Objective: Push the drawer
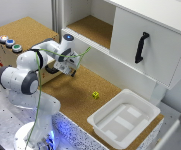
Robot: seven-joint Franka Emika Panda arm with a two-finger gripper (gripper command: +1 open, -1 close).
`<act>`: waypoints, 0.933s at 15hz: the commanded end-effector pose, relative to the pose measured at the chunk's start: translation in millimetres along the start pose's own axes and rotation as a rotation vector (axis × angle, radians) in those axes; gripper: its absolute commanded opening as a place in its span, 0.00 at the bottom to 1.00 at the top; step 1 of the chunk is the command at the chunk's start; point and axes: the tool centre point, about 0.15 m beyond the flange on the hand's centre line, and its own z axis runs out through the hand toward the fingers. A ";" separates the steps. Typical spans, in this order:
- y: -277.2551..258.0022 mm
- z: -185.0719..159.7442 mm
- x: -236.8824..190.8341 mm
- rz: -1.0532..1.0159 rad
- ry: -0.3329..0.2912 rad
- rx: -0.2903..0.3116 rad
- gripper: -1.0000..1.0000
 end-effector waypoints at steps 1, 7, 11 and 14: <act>-58.7 28.1 48.1 -0.038 -0.082 0.005 0.00; -105.8 44.3 75.1 -0.099 -0.075 0.027 0.00; -129.5 48.3 80.3 -0.132 -0.063 0.039 0.00; -110.6 36.6 68.7 -0.077 -0.049 -0.003 0.00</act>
